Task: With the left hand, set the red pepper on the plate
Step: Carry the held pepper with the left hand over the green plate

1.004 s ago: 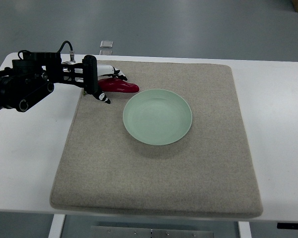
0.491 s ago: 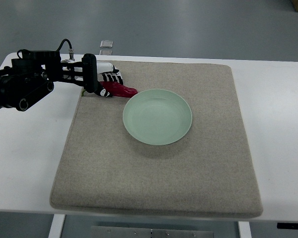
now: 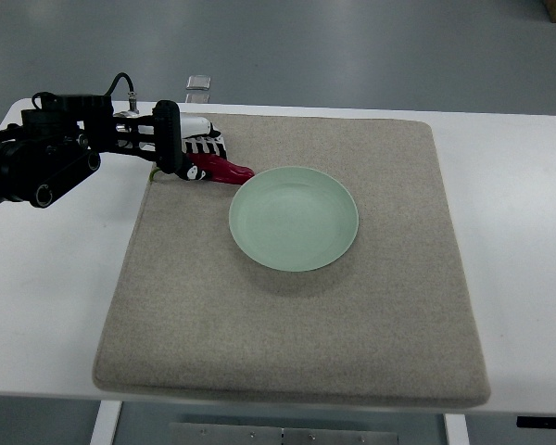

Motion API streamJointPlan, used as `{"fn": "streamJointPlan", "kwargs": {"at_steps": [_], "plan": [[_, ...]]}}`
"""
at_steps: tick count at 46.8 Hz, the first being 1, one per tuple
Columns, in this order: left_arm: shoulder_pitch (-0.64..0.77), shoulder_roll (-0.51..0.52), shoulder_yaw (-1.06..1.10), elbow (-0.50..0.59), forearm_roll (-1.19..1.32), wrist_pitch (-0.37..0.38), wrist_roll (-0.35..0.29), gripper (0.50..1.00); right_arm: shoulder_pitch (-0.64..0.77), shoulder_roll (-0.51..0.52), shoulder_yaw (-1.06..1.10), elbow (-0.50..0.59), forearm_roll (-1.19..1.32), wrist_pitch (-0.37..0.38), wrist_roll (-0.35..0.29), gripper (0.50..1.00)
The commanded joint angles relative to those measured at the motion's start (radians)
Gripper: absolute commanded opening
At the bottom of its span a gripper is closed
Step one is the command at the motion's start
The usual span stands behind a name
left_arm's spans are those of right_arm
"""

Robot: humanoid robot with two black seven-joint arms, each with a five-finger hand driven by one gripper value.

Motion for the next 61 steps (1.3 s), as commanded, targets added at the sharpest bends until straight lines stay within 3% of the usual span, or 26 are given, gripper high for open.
{"fn": "streamJointPlan", "kwargs": {"at_steps": [1,15,25,42,61], "plan": [[0.0,0.002,0.0,0.0,-0.003,0.001,0.0,0.5,0.0,0.0,0.0,0.0,0.002,0.0,0.0,0.928],[-0.013,0.007,-0.021,-0.002,-0.023,0.006,0.0,0.5,0.0,0.0,0.0,0.0,0.0,0.0,0.0,0.928],[-0.014,0.005,-0.034,-0.022,-0.02,0.09,-0.001,0.501,0.0,0.0,0.0,0.0,0.0,0.0,-0.001,0.928],[-0.022,0.011,-0.052,-0.21,-0.018,0.095,-0.003,0.508,0.0,0.0,0.0,0.0,0.0,0.0,0.0,0.928],[-0.013,0.013,-0.043,-0.347,-0.017,0.092,-0.005,0.508,0.0,0.0,0.0,0.0,0.0,0.0,0.0,0.928]]}}
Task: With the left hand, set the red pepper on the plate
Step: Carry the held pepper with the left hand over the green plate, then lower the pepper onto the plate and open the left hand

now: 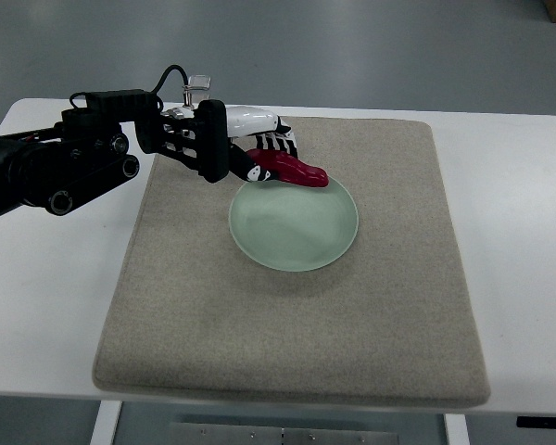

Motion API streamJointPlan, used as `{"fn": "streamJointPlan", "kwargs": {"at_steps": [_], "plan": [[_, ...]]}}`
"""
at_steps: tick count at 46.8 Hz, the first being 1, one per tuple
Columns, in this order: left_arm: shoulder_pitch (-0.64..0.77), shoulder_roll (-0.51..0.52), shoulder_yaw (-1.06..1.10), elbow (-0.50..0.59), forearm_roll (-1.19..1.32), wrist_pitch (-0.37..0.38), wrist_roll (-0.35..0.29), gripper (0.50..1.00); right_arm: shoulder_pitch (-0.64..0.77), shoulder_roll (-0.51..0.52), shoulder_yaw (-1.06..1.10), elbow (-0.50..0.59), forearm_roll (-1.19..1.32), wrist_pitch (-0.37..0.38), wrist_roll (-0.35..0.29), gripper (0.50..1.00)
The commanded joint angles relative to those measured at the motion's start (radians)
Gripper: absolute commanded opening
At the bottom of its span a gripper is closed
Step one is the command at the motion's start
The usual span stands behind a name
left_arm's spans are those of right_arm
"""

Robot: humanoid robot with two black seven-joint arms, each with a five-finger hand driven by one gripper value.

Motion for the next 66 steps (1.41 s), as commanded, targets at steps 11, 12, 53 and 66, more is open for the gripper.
{"fn": "streamJointPlan", "kwargs": {"at_steps": [11,12,53,66], "plan": [[0.008,-0.002,0.013,-0.075,0.002,-0.013,-0.001,0.525,0.001,0.0,0.0,0.0,0.0,0.0,0.0,0.93],[0.008,0.0,0.013,-0.075,0.002,-0.014,-0.001,0.527,0.001,0.0,0.0,0.0,0.0,0.0,0.0,0.928],[0.026,-0.006,0.046,-0.069,-0.004,-0.009,-0.012,0.816,0.001,0.0,0.0,0.0,0.0,0.0,0.0,0.928],[0.022,-0.006,0.03,-0.018,-0.007,0.004,-0.012,0.819,0.001,0.0,0.0,0.0,0.0,0.0,0.0,0.928]]}}
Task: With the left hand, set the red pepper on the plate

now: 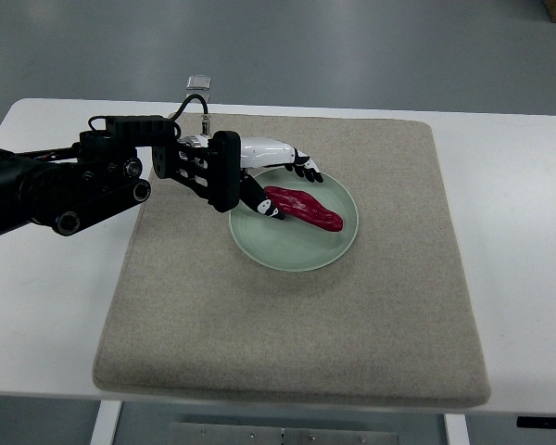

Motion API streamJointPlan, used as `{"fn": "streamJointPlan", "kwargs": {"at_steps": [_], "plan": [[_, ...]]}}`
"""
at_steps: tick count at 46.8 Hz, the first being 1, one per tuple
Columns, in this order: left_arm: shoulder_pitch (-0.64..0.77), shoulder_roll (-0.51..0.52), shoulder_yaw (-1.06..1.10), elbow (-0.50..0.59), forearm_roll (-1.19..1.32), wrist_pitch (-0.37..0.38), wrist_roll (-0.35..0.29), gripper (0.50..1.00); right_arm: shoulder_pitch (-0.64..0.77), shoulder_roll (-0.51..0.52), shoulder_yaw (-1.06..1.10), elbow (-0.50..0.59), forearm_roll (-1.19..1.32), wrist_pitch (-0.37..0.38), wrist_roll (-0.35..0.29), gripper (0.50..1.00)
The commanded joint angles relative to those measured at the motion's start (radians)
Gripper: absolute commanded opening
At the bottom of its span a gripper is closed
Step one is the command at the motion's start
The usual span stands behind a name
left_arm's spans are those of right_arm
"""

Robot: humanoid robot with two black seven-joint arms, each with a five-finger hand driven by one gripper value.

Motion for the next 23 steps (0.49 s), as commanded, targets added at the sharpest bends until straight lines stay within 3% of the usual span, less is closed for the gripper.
{"fn": "streamJointPlan", "kwargs": {"at_steps": [1,6,23], "plan": [[-0.002,0.0,-0.006,0.04,-0.001,0.004,0.002,0.819,0.0,0.0,0.0,0.0,0.0,0.0,0.0,0.928],[-0.003,0.0,-0.006,0.1,-0.003,0.028,0.002,0.821,0.0,0.0,0.0,0.0,0.0,0.0,0.0,0.928],[-0.003,0.002,-0.006,0.298,-0.089,0.074,0.0,0.926,0.0,0.0,0.0,0.0,0.0,0.0,0.0,0.93]]}}
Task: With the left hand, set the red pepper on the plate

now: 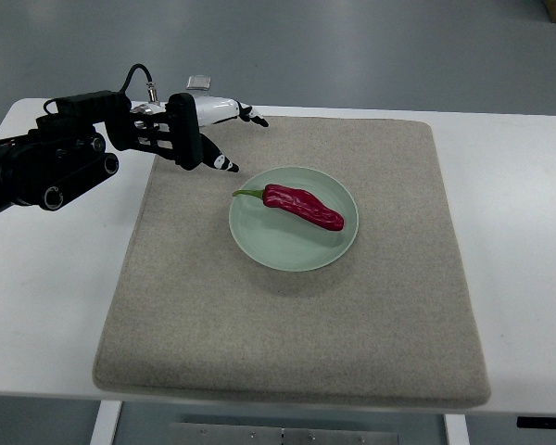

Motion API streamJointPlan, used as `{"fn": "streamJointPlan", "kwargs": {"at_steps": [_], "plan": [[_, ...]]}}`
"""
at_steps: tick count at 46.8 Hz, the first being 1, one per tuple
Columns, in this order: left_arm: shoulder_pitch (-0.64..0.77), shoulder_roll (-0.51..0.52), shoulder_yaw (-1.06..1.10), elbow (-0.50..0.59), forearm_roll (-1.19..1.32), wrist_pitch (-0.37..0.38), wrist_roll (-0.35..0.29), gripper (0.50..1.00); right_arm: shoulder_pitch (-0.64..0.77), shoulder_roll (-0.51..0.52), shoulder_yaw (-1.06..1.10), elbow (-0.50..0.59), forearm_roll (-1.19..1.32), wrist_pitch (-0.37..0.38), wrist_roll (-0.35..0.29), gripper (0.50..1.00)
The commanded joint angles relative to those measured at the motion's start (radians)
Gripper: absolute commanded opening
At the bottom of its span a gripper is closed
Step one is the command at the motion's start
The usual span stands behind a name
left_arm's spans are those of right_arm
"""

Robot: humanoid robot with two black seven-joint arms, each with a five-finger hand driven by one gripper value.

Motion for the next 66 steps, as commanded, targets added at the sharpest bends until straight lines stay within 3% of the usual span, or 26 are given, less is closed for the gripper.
{"fn": "streamJointPlan", "kwargs": {"at_steps": [1,12,25,36,49,57,66], "plan": [[0.0,0.0,0.0,0.038,-0.034,0.0,0.0,0.926,0.0,0.0,0.0,0.0,0.0,0.0,0.0,0.928],[-0.002,-0.005,0.0,0.138,-0.192,0.009,0.0,0.939,0.0,0.0,0.0,0.0,0.0,0.0,0.0,0.928],[-0.002,-0.005,-0.002,0.149,-0.545,0.161,0.005,0.958,0.0,0.0,0.0,0.0,0.001,0.0,0.0,0.928],[-0.003,-0.009,-0.002,0.178,-0.864,0.173,0.022,0.958,0.0,0.0,0.0,0.0,0.0,0.0,0.0,0.928],[-0.003,-0.017,-0.048,0.187,-1.224,0.173,0.135,0.958,0.0,0.0,0.0,0.0,0.0,0.0,0.0,0.93],[0.005,-0.047,-0.08,0.218,-1.39,0.132,0.158,0.958,0.0,0.0,0.0,0.0,0.0,0.0,0.0,0.928],[0.04,-0.084,-0.14,0.265,-1.476,-0.047,0.132,0.958,0.0,0.0,0.0,0.0,0.0,0.0,0.0,0.928]]}}
